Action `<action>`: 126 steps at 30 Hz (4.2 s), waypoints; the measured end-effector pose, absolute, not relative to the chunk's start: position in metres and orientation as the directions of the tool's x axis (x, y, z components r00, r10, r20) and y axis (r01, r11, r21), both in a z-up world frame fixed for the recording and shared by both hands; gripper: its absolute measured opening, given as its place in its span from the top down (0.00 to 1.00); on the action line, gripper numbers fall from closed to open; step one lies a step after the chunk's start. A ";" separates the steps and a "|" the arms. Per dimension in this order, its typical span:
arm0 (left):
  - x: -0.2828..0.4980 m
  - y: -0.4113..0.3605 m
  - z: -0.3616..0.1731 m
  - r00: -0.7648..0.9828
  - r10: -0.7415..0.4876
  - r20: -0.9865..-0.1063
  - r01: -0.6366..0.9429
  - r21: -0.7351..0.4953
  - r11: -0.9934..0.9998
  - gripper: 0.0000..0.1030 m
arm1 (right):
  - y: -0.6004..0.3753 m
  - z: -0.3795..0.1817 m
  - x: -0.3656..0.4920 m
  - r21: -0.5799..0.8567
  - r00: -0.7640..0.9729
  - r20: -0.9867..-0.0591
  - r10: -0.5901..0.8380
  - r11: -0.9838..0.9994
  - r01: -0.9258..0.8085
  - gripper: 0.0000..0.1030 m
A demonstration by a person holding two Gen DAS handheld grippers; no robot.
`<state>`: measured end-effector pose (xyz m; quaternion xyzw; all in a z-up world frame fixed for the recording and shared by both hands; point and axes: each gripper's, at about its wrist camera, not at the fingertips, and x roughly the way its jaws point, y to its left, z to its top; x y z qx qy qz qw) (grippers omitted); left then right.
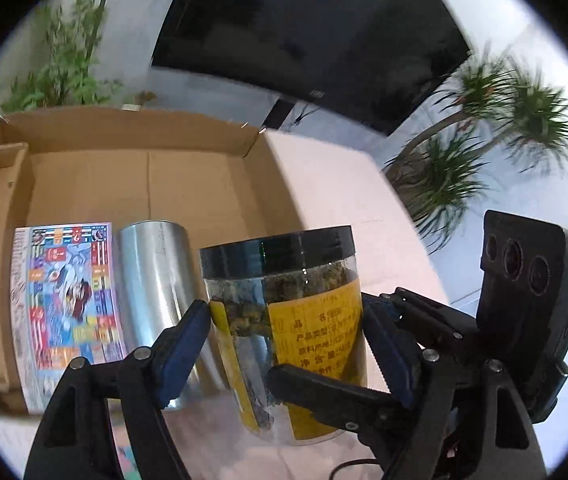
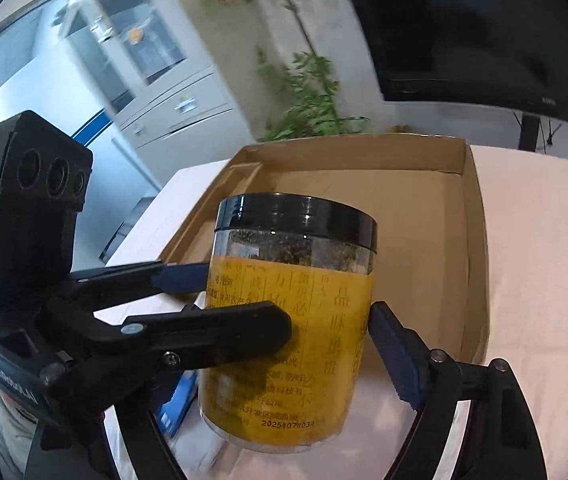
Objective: Organize rigid objects
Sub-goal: 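Grasp the yellow-labelled jar with the right tool, then place the yellow jar in the box beside the silver can, then grasp the white spray bottle with the right tool, then stand the white spray bottle in the box beside the jar, release, then grasp the white hair dryer by its handle with the right tool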
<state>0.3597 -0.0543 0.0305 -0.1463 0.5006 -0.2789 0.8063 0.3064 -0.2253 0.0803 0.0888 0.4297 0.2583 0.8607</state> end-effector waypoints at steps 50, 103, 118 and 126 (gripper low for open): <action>0.149 -0.113 -0.064 0.124 -0.526 -0.842 0.621 -0.348 0.703 0.29 | -0.324 -0.038 0.124 -0.111 0.504 -0.848 0.165 0.874 -0.473 0.29; 0.288 -0.102 0.022 0.446 -0.506 -0.738 0.343 -0.381 0.859 0.47 | -0.332 0.025 0.359 0.343 0.559 -0.732 0.389 0.920 -0.192 0.20; 0.071 0.136 0.024 0.612 -0.191 -0.768 0.027 -0.221 0.975 0.18 | -0.156 -0.020 0.076 0.287 0.521 -0.651 0.552 0.814 -0.505 0.01; 0.059 0.155 -0.072 0.499 -0.379 -0.780 -0.044 -0.459 0.887 0.22 | -0.084 -0.049 0.066 0.203 0.514 -0.705 0.488 0.834 -0.513 0.02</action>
